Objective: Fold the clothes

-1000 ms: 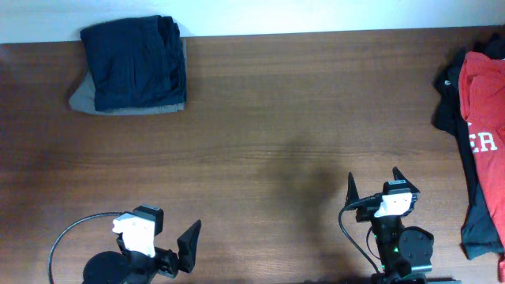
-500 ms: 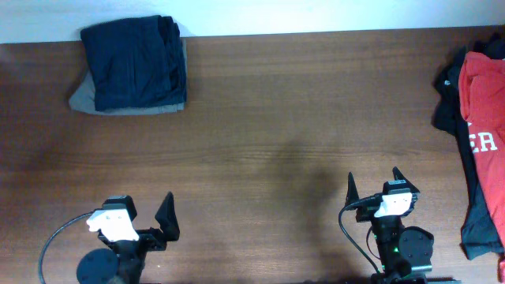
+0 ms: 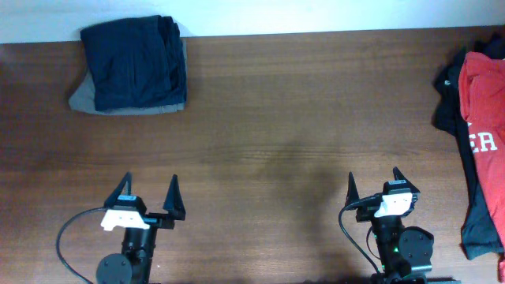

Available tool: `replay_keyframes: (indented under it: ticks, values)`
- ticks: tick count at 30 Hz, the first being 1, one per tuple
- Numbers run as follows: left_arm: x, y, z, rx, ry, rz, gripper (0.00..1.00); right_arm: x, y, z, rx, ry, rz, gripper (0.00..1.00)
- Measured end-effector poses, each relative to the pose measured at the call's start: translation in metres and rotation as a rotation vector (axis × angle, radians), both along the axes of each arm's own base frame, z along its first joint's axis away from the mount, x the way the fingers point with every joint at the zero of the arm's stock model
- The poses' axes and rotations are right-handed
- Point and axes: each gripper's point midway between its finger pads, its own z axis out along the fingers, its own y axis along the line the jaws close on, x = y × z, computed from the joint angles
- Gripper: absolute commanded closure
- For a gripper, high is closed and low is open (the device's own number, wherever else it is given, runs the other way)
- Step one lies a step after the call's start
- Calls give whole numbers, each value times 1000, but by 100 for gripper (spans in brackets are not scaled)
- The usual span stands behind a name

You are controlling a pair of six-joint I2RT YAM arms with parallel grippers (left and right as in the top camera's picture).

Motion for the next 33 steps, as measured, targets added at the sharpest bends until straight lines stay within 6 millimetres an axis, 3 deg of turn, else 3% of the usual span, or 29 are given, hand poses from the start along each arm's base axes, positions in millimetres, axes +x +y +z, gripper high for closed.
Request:
replay_keyframes:
  ticks: [13,33]
  values:
    - [4,3,-47,206,107,8,1,0,0,0,1,0,0,1]
    - [5,8,-48,231,110,31,1,0,0,0,0,0,0,1]
